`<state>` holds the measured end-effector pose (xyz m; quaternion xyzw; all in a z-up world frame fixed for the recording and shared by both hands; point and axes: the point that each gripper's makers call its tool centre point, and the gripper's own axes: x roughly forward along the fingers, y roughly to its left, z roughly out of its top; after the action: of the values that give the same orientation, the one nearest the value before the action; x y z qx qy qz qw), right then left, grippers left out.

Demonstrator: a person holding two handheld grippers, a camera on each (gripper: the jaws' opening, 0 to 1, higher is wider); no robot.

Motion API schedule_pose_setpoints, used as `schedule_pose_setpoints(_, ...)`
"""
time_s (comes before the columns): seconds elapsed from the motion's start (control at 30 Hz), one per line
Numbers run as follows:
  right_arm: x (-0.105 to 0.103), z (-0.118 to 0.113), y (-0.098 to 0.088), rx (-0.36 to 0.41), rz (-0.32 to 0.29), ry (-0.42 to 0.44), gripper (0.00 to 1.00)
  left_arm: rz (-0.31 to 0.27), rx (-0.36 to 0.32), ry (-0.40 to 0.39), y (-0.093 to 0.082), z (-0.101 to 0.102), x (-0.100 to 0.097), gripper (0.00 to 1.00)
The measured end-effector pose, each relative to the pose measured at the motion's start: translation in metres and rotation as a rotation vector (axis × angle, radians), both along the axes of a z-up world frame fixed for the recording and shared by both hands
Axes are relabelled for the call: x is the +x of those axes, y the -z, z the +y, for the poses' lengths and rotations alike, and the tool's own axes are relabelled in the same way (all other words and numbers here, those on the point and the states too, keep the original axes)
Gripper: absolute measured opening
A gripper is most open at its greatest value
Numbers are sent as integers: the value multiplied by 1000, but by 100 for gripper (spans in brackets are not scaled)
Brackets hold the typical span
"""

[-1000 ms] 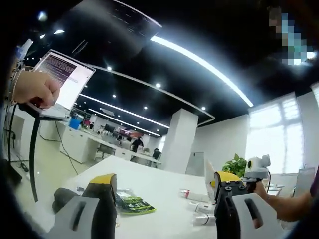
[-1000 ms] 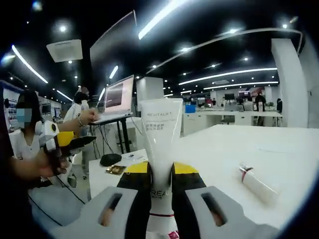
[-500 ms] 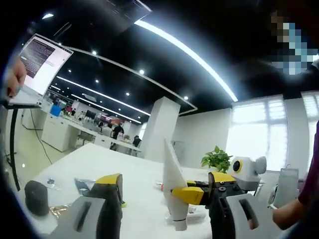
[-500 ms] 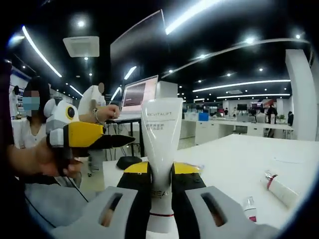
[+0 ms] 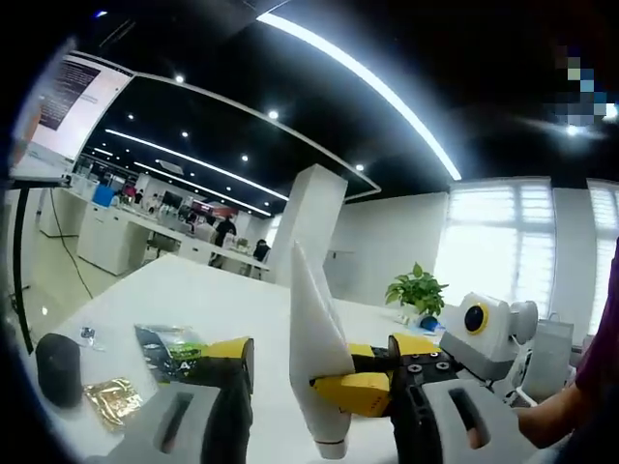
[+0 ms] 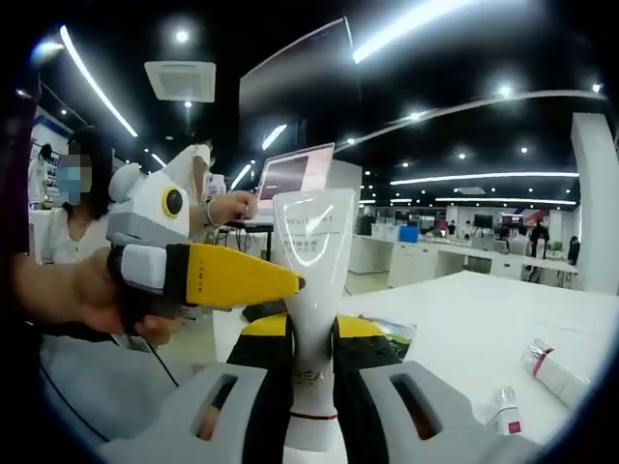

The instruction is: Arrange the skincare products in the storage area until every visible bottle or jar stands upright without overlapping.

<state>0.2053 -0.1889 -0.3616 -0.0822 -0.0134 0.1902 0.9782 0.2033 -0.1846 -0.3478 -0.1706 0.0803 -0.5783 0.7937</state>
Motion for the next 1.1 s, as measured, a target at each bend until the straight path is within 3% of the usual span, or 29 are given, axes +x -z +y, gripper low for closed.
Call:
schedule_pose_setpoints(0.33,1,12,5,-26,-21,-26,13,-14,56,-4,11,2,3,29)
schedule_pose_setpoints(0.53,4,15,10,-9,-16,-35,14,2,66,-8,16,4,5,26)
schedule_pose_setpoints(0.8,5,20,12,-9,-15,-61,20,-33,75,-12,17,8,7,19)
schedule_pose_setpoints(0.87,4,23,14,22,16,-82,24,-38,80,-1,17,8,8,15)
schedule_pose_setpoints(1.1,6,18,12,-1,0,-70,28,-75,97,29,17,7,6,13)
